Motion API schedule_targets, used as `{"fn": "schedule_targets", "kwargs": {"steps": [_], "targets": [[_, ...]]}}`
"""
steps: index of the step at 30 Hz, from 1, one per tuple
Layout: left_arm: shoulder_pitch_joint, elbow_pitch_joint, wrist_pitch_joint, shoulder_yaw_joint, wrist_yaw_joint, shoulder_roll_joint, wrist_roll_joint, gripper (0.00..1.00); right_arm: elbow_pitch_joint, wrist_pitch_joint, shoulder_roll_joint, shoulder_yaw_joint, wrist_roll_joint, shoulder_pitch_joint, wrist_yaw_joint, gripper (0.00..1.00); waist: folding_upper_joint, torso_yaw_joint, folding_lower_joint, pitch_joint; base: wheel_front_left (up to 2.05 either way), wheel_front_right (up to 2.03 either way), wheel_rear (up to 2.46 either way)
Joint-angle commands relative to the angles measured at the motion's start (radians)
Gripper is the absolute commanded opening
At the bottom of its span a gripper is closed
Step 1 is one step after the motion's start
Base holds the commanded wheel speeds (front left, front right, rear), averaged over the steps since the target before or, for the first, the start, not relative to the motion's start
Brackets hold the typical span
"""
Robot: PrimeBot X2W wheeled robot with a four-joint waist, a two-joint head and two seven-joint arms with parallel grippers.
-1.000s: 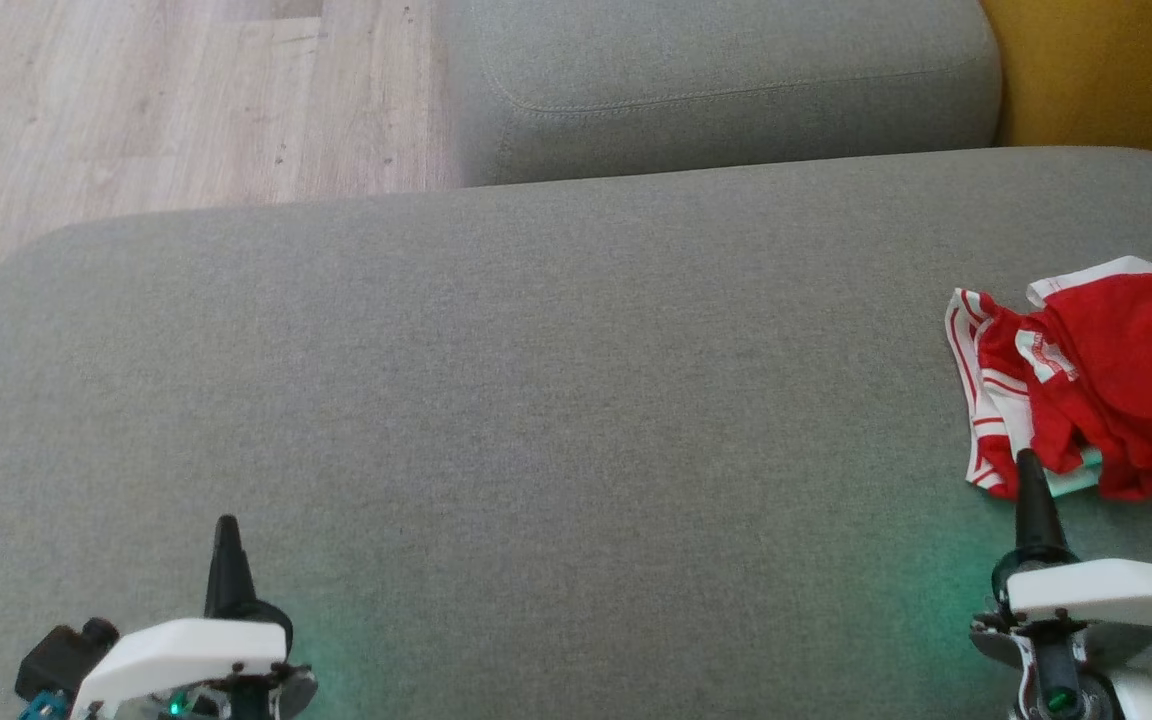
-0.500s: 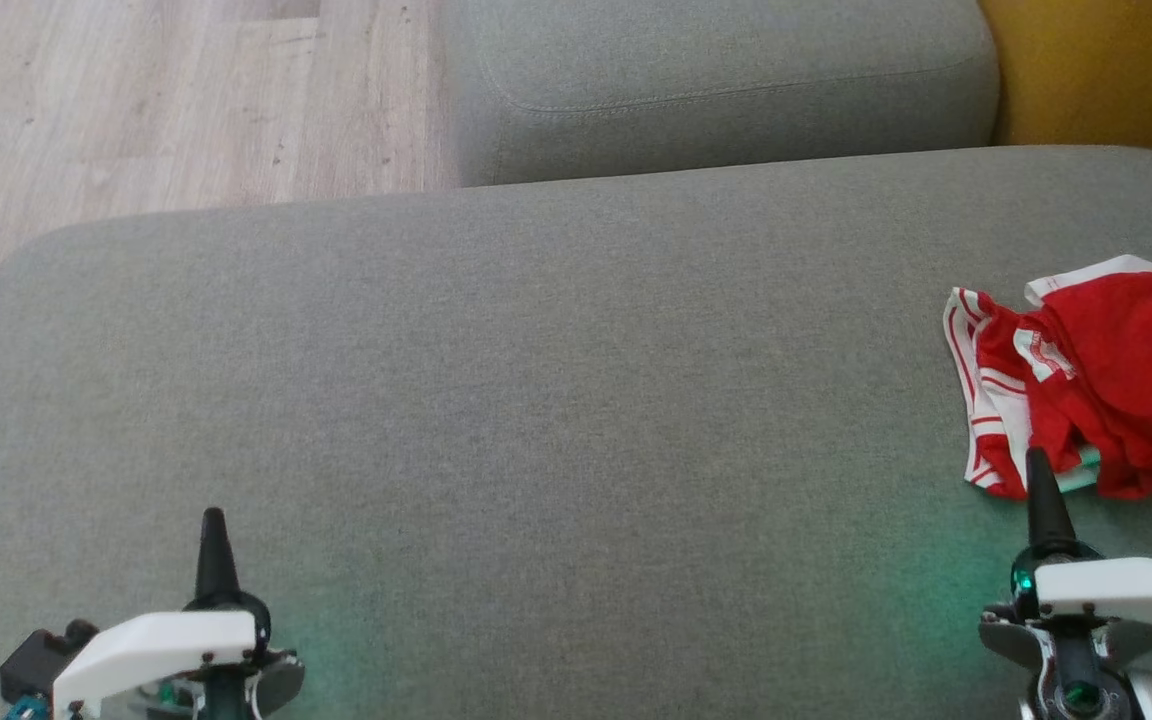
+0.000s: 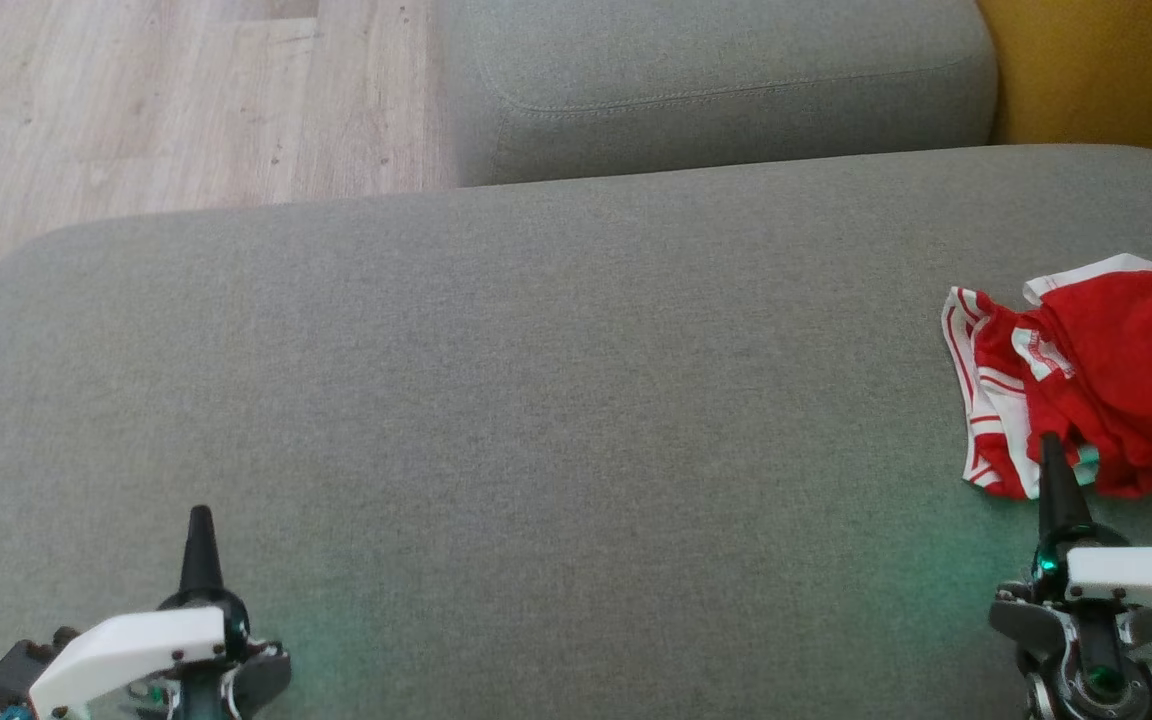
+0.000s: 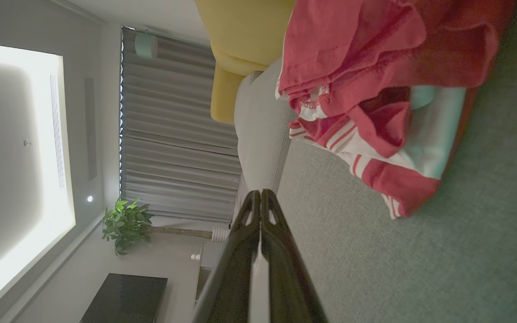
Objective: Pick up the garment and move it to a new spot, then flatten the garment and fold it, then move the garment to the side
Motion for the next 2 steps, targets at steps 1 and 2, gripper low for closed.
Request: {"fn": "schedule_targets", "kwargs": {"steps": [1,2], "targets": [[-0.057,-0.038,0.010,0.035,-0.009,0.005,-0.019,0.00,-0.040,0.008,-0.005,0.013,0.026,-0.048,-0.001,0.00,0.0000,0.000,0.0000,0.000,0.00,0.00,0.00],[-0.058,-0.039,0.013,0.037,-0.010,0.005,-0.029,0.00,-0.041,0.011,-0.005,0.012,0.037,-0.049,-0.001,0.00,0.0000,0.000,0.0000,0.000,0.00,0.00,0.00]]}}
